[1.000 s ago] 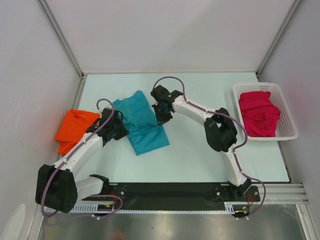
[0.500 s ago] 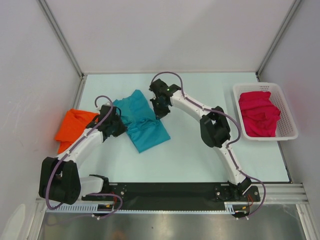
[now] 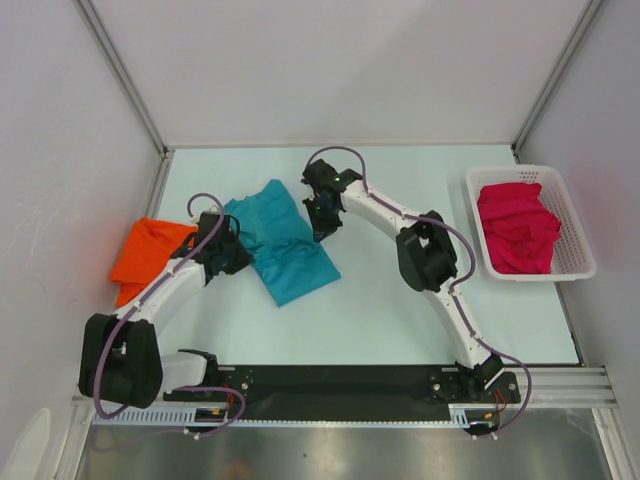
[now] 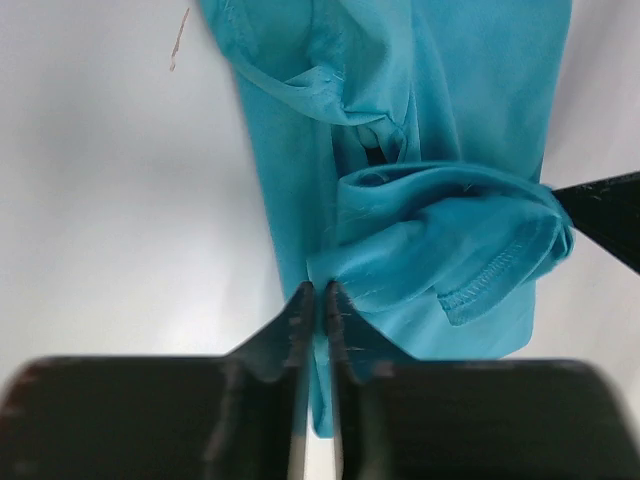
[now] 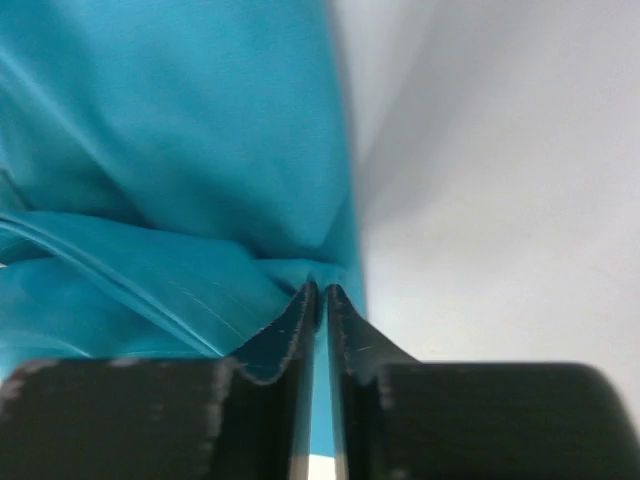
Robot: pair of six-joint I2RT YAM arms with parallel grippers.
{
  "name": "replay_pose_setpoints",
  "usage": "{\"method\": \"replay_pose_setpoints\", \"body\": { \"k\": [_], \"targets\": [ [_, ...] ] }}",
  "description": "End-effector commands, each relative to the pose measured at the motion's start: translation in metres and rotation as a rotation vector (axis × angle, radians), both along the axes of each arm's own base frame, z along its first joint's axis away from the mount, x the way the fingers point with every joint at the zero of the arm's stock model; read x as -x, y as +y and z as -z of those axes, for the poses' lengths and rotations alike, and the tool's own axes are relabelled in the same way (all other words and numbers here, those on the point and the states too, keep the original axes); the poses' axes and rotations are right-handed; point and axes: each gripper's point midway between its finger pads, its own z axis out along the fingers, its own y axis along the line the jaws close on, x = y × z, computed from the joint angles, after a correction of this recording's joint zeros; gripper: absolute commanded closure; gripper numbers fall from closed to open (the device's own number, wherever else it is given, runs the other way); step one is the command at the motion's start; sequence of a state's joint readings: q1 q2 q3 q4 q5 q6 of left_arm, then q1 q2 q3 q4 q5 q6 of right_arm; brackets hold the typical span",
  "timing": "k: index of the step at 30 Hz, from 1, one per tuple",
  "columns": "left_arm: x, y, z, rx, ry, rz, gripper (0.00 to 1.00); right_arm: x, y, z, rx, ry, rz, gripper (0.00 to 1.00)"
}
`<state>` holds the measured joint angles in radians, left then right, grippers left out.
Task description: Fold and stack the t-shirts
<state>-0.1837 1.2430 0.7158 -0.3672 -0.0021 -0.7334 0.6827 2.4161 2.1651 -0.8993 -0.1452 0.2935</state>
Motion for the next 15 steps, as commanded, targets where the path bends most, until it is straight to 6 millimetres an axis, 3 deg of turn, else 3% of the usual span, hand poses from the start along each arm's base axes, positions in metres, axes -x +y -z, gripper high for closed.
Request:
{"method": "replay_pose_setpoints", "body": {
  "k": [1, 2, 4, 6, 10, 15],
  "targets": [
    [-0.006, 0.007, 0.001, -0.009, -0.006, -0.019, 0.77, -0.023, -0.02, -0.021, 0.019, -0.066, 0.03, 0.77],
    [-0.007, 0.008, 0.0, -0.01, -0.009, -0.02, 0.68, -0.026, -0.021, -0.024, 0.017, -0.079, 0.031, 0.73],
    [-0.007, 0.008, -0.001, -0.013, -0.011, -0.016, 0.61, -0.03, -0.025, -0.032, 0.021, -0.094, 0.037, 0.66],
    [-0.006, 0.008, -0.004, -0.013, -0.013, -0.015, 0.53, -0.037, -0.028, -0.046, 0.009, -0.119, 0.048, 0.65],
    [-0.002, 0.008, -0.009, -0.011, -0.024, -0.014, 0.49, -0.037, -0.033, -0.072, -0.008, -0.156, 0.069, 0.65],
    [0.004, 0.009, -0.014, -0.007, -0.045, -0.016, 0.48, -0.016, -0.033, -0.096, -0.019, -0.19, 0.069, 0.64]
  ]
}}
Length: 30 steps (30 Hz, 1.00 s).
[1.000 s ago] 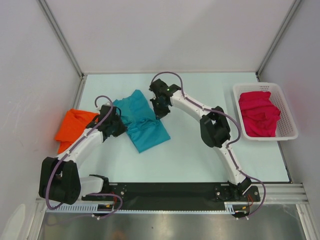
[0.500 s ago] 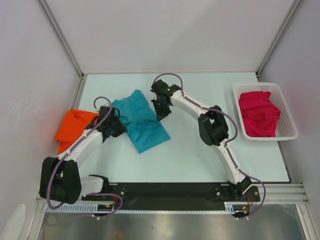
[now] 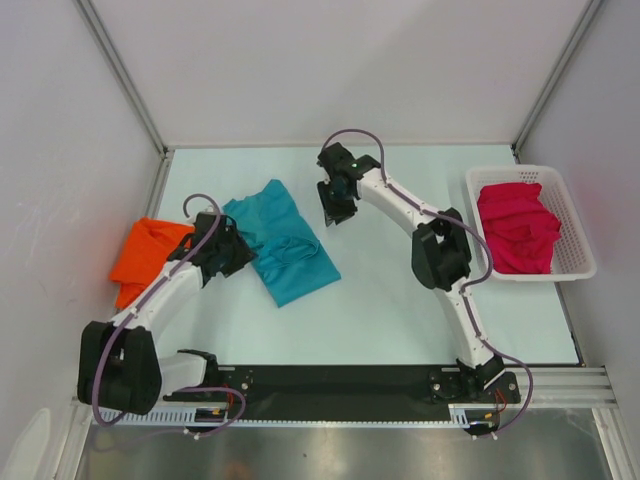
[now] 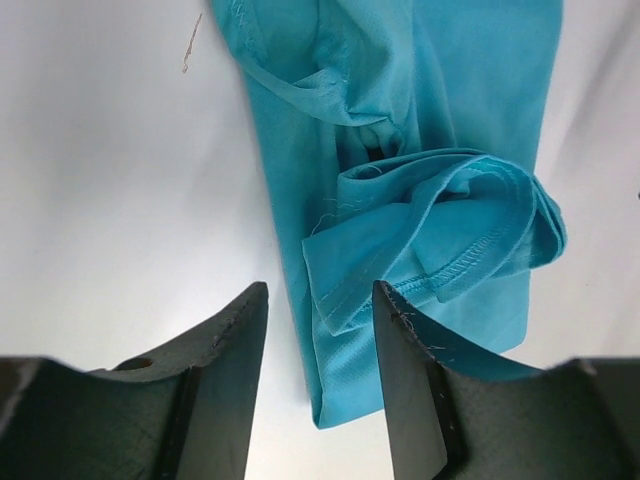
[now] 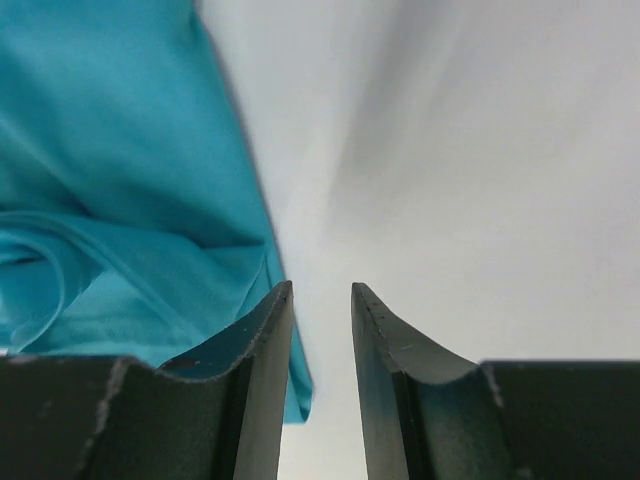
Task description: Fold and stack the t-shirts
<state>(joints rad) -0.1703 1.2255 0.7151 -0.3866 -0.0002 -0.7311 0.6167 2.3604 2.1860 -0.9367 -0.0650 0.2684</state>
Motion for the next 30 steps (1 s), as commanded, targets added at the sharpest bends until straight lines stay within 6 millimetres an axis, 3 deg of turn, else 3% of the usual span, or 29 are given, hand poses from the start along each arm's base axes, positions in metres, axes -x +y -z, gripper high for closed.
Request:
{"method": "replay_pose_setpoints", "body": {
  "k": [1, 6, 7, 11, 14, 20, 27, 30],
  "targets": [
    [0.004, 0.001, -0.011, 0.012, -0.043, 0.011, 0.48, 0.025, 0.003, -0.069, -0.055, -0.106, -0.013, 0.65],
    [0.015, -0.001, -0.003, 0.031, -0.035, 0.023, 0.49, 0.066, 0.016, -0.056, -0.078, -0.081, -0.041, 0.64],
    [0.017, -0.002, -0.004, 0.035, -0.042, 0.024, 0.48, 0.077, 0.011, -0.038, -0.052, -0.043, -0.042, 0.65],
    [0.025, -0.002, 0.0, 0.04, -0.043, 0.035, 0.49, 0.1, 0.01, -0.002, -0.042, 0.024, -0.041, 0.66],
    [0.028, -0.002, 0.002, 0.039, -0.04, 0.044, 0.49, 0.105, 0.01, 0.017, -0.04, 0.049, -0.034, 0.67],
    [0.029, -0.003, 0.003, 0.037, -0.041, 0.053, 0.48, 0.084, 0.012, 0.039, -0.007, 0.042, -0.021, 0.68],
    [0.028, -0.003, 0.01, 0.033, -0.025, 0.055, 0.48, 0.062, 0.018, 0.027, 0.0, 0.014, -0.023, 0.68],
    [0.026, -0.004, 0.011, 0.034, -0.021, 0.058, 0.49, 0.064, 0.019, 0.026, 0.002, 0.022, -0.03, 0.68]
  ]
}}
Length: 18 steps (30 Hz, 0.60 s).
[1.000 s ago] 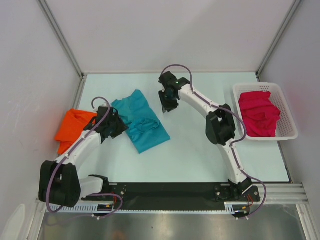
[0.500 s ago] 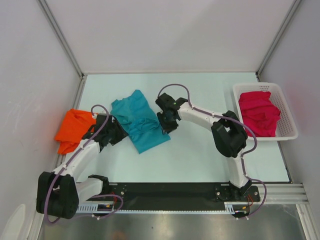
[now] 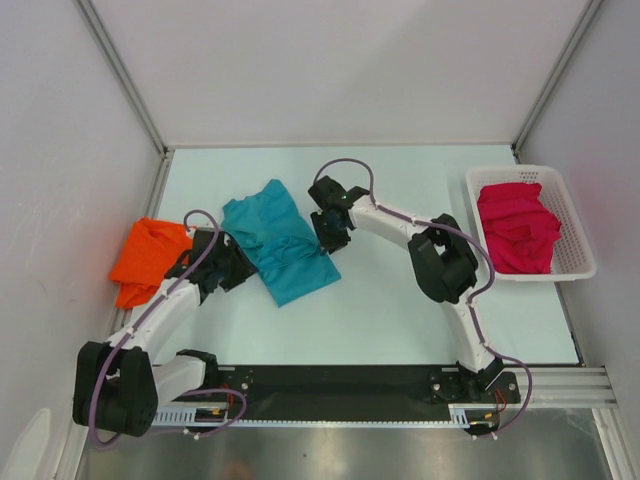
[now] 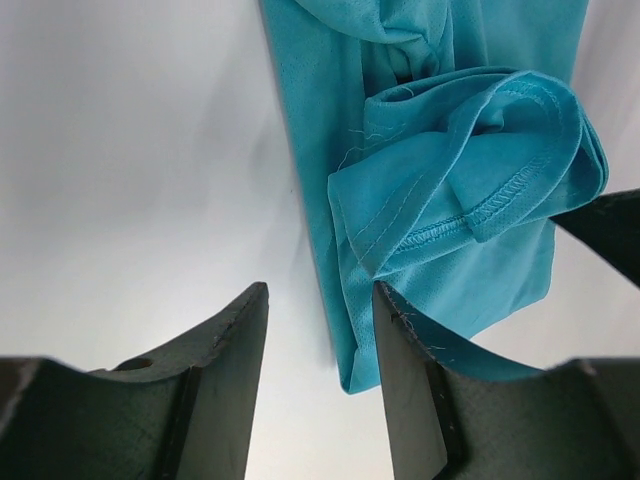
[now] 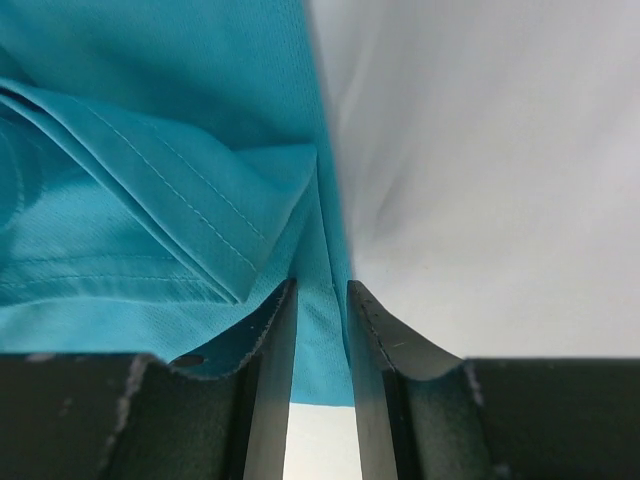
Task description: Fold and stack the t-shirts
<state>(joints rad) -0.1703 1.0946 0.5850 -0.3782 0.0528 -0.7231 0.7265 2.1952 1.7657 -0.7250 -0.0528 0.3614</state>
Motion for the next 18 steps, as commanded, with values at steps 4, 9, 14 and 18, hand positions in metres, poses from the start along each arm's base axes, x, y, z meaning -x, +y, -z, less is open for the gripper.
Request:
{"method": "replay_pose_setpoints", "body": {
  "k": [4, 9, 14, 18],
  "targets": [
    [-0.007, 0.0, 0.002, -0.002, -0.016, 0.019, 0.49, -0.012, 0.008, -0.011, -0.013, -0.04, -0.013, 0.68],
    [-0.006, 0.001, 0.004, -0.014, -0.006, 0.021, 0.49, -0.024, 0.019, -0.009, -0.036, -0.038, -0.015, 0.68],
    [-0.005, 0.003, 0.003, -0.015, -0.005, 0.014, 0.49, -0.045, 0.037, -0.025, -0.07, -0.072, -0.017, 0.69],
    [-0.008, 0.003, -0.002, -0.015, -0.01, 0.016, 0.49, -0.061, 0.045, -0.036, -0.096, -0.097, -0.017, 0.68]
  ]
}}
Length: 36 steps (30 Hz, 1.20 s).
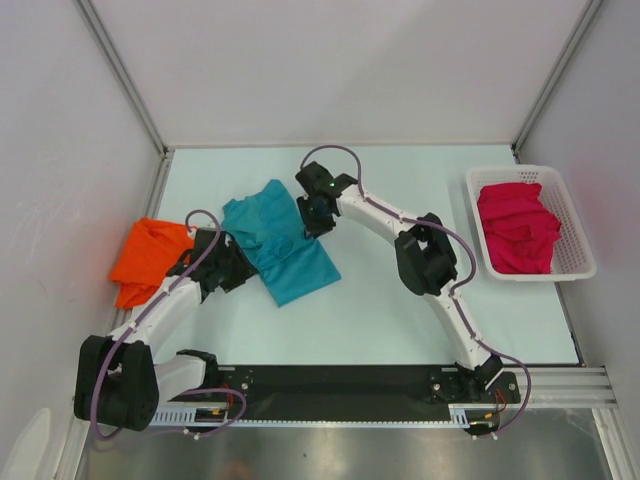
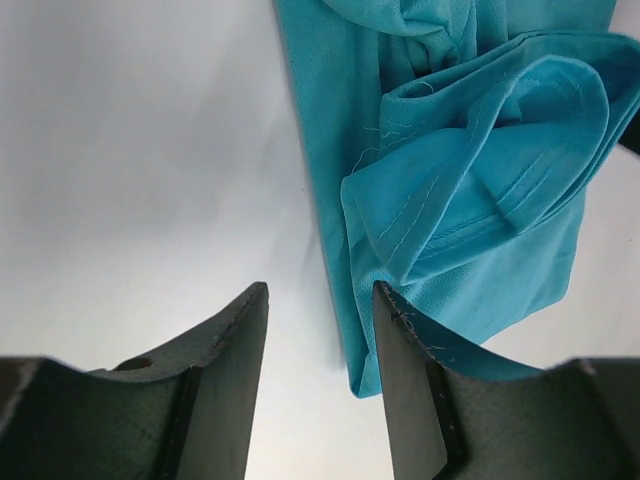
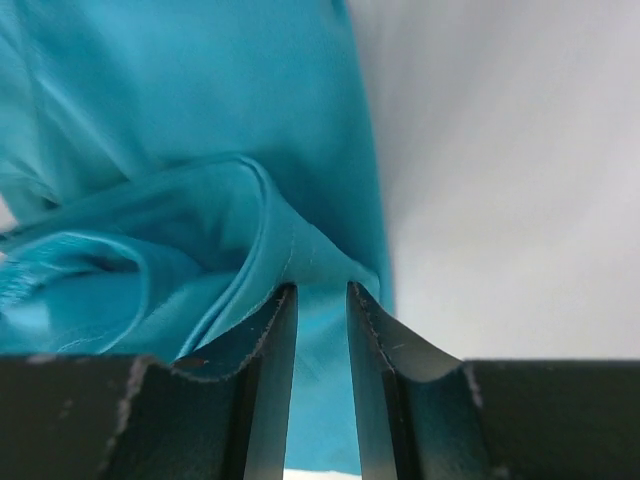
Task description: Fold and stack the t-shirts
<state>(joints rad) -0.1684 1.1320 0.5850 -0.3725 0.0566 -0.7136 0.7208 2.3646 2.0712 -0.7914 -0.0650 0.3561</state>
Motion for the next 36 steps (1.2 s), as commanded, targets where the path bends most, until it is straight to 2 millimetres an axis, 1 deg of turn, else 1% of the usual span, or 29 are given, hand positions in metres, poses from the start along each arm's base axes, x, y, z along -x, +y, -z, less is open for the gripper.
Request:
{"method": "replay_pose_setpoints", "body": {
  "k": [1, 4, 5, 7, 8, 12, 14, 16, 17, 18, 19, 20, 22, 23, 24, 25, 26, 27, 28, 29, 30, 31, 32, 36],
  "targets": [
    [-0.009, 0.003, -0.011, -0.009, -0.039, 0.008, 0.49, -0.025, 0.009, -0.028, -0.049, -0.054, -0.008, 0.68],
    [-0.009, 0.004, -0.016, -0.014, -0.05, 0.007, 0.49, -0.037, 0.011, -0.028, -0.063, -0.056, -0.001, 0.68],
    [-0.009, 0.005, -0.017, -0.017, -0.05, 0.003, 0.49, -0.043, 0.007, -0.028, -0.067, -0.057, 0.008, 0.68],
    [-0.008, 0.005, -0.018, -0.016, -0.052, 0.005, 0.49, -0.046, 0.009, -0.027, -0.08, -0.052, 0.006, 0.68],
    [-0.006, 0.005, -0.017, -0.016, -0.045, 0.006, 0.49, -0.049, 0.006, -0.026, -0.08, -0.05, 0.013, 0.67],
    [-0.002, 0.005, -0.013, -0.011, -0.035, 0.006, 0.49, -0.048, -0.002, -0.021, -0.06, -0.037, 0.017, 0.68],
    [0.0, 0.004, -0.011, -0.006, -0.03, 0.008, 0.49, -0.042, -0.01, -0.023, -0.037, -0.036, 0.018, 0.68],
    [0.002, 0.003, -0.011, 0.004, -0.032, 0.009, 0.49, -0.039, -0.017, -0.03, -0.021, -0.057, 0.018, 0.68],
    [0.003, 0.003, -0.009, 0.007, -0.033, 0.009, 0.49, -0.029, -0.027, -0.03, 0.001, -0.046, 0.021, 0.68],
    [0.004, 0.002, -0.008, 0.013, -0.032, 0.007, 0.49, -0.027, -0.03, -0.035, -0.003, -0.062, 0.021, 0.68],
    [0.004, 0.0, -0.007, 0.021, -0.041, 0.008, 0.49, -0.021, -0.035, -0.033, 0.006, -0.055, 0.022, 0.68],
    [0.008, -0.001, -0.002, 0.031, -0.033, 0.007, 0.49, -0.009, -0.045, -0.034, 0.013, -0.043, 0.025, 0.67],
    [0.009, -0.006, 0.001, 0.056, -0.038, 0.006, 0.49, 0.003, -0.047, -0.034, -0.007, -0.038, 0.027, 0.67],
    [0.014, -0.007, 0.008, 0.058, -0.021, 0.007, 0.48, 0.008, -0.049, -0.048, -0.03, -0.058, 0.026, 0.67],
    [0.017, -0.013, 0.012, 0.071, -0.012, 0.014, 0.48, 0.02, -0.054, -0.032, -0.016, -0.03, 0.023, 0.67],
    [0.017, -0.017, 0.013, 0.077, -0.019, 0.021, 0.48, 0.026, -0.054, -0.033, -0.021, -0.031, 0.024, 0.67],
    [0.021, -0.021, 0.02, 0.079, -0.004, 0.028, 0.48, 0.031, -0.056, -0.031, -0.019, -0.026, 0.022, 0.67],
    [0.026, -0.031, 0.023, 0.086, 0.007, 0.046, 0.48, 0.037, -0.06, -0.03, -0.016, -0.023, 0.023, 0.67],
    [0.027, -0.034, 0.027, 0.084, 0.008, 0.048, 0.48, 0.041, -0.06, -0.029, -0.013, -0.019, 0.021, 0.67],
    [0.032, -0.043, 0.03, 0.089, 0.016, 0.068, 0.48, 0.044, -0.06, -0.028, -0.009, -0.017, 0.016, 0.67],
    [0.036, -0.046, 0.036, 0.085, 0.038, 0.072, 0.48, 0.048, -0.062, -0.027, -0.001, -0.015, 0.014, 0.67],
    [0.036, -0.05, 0.038, 0.094, 0.035, 0.077, 0.48, 0.05, -0.064, -0.027, 0.005, -0.016, 0.014, 0.67],
    [0.042, -0.053, 0.044, 0.1, 0.052, 0.082, 0.48, 0.053, -0.062, -0.027, 0.006, -0.017, 0.009, 0.67],
    [0.047, -0.055, 0.051, 0.1, 0.06, 0.08, 0.48, 0.061, -0.061, -0.023, 0.009, -0.007, 0.0, 0.67]
  ]
}}
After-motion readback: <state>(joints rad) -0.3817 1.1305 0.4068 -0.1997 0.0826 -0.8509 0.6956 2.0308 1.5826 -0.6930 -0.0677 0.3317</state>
